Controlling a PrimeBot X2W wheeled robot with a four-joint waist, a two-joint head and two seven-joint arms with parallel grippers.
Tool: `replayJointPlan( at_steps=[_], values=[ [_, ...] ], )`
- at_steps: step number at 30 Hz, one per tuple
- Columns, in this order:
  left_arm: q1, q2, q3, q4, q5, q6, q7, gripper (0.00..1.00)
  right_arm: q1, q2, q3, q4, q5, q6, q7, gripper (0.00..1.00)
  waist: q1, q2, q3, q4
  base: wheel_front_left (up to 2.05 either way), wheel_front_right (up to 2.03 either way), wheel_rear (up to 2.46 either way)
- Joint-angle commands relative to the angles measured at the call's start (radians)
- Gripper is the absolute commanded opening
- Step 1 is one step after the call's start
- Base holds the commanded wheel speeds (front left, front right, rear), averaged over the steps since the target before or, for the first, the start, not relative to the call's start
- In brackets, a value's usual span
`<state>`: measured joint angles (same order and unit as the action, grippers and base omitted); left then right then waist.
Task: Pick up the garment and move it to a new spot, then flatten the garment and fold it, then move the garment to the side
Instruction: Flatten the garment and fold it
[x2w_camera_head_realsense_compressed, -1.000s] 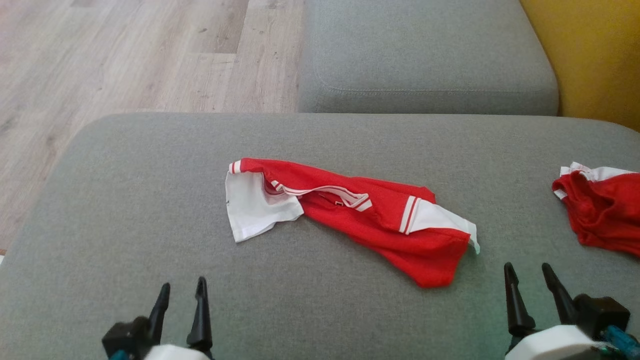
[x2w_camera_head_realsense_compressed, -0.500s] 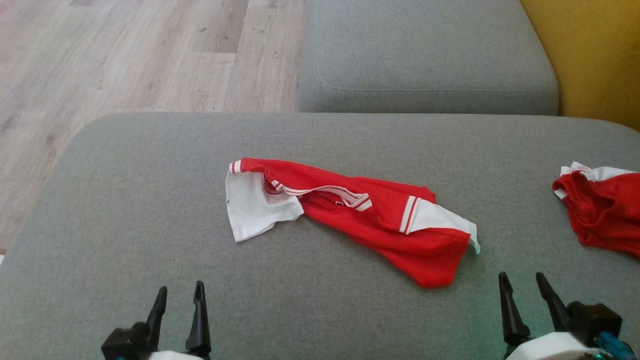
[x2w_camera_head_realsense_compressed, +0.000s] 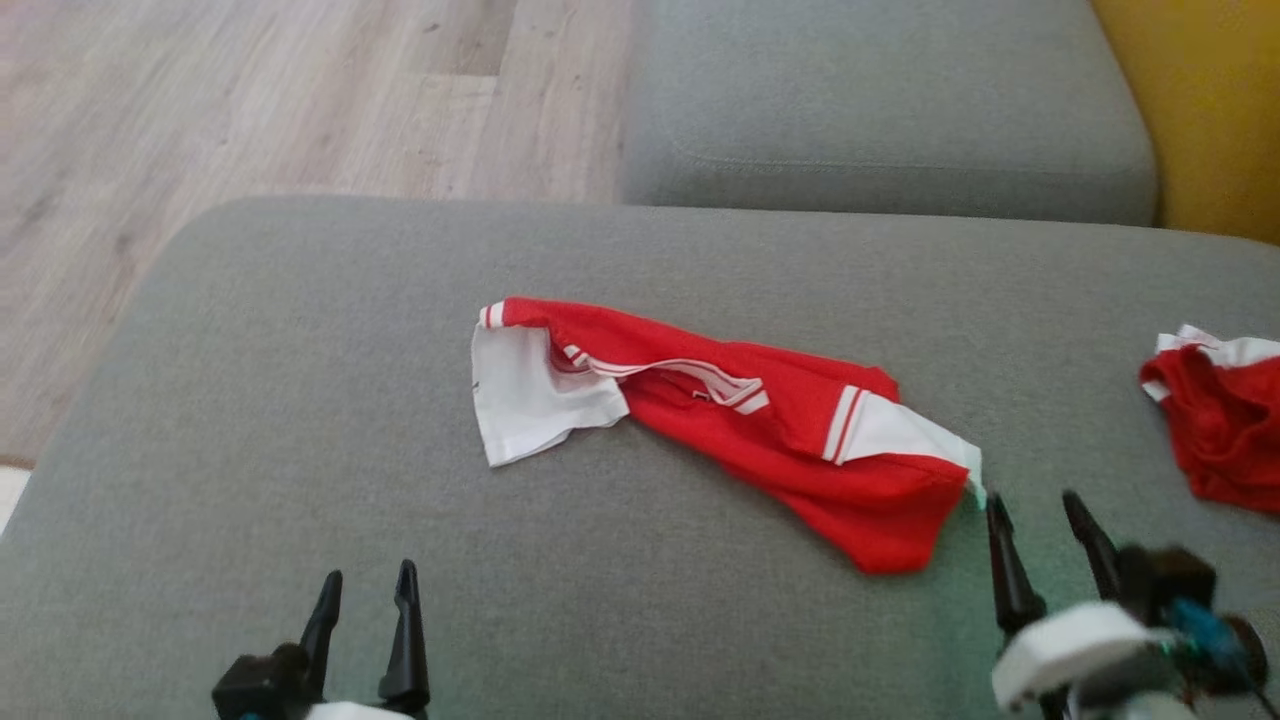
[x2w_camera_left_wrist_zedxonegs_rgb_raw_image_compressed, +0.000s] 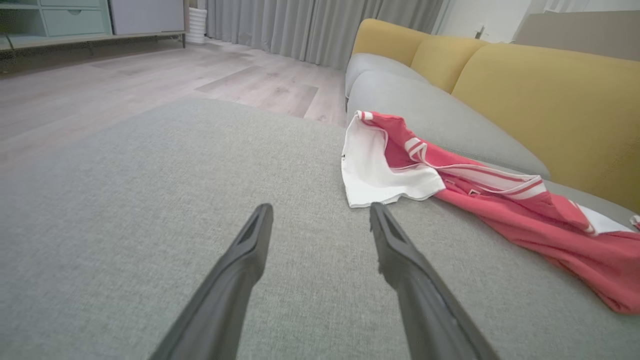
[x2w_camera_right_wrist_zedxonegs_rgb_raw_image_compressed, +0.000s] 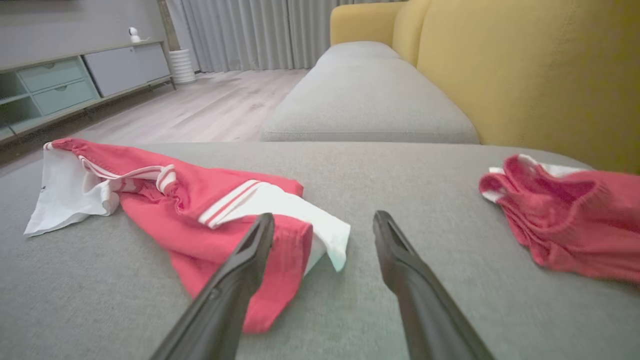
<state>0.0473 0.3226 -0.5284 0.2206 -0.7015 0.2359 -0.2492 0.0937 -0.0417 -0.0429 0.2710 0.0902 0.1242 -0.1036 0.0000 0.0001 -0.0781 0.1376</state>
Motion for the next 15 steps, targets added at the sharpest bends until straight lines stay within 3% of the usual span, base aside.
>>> replayJointPlan(
  at_steps=[1,7,15],
  values=[
    [-0.056,0.002,0.027,-0.034,0.016,-0.006,-0.01,1.0,-0.105,-0.009,0.022,-0.003,-0.029,0.007,0.011,1.0,0.0,-0.0001,0.016,0.02,0.0,0.0,0.0],
    [-0.069,-0.003,0.017,-0.035,0.024,-0.005,-0.006,1.0,-0.196,-0.009,0.017,0.131,-0.082,0.007,0.028,1.0,0.0,-0.0001,0.043,0.059,0.0,0.0,0.0],
    [-0.073,-0.002,0.017,-0.03,0.026,0.0,-0.005,1.0,-0.277,-0.009,-0.01,0.323,-0.125,0.007,-0.027,1.0,0.0,-0.0001,0.067,0.094,0.0,0.0,0.0]
  ],
)
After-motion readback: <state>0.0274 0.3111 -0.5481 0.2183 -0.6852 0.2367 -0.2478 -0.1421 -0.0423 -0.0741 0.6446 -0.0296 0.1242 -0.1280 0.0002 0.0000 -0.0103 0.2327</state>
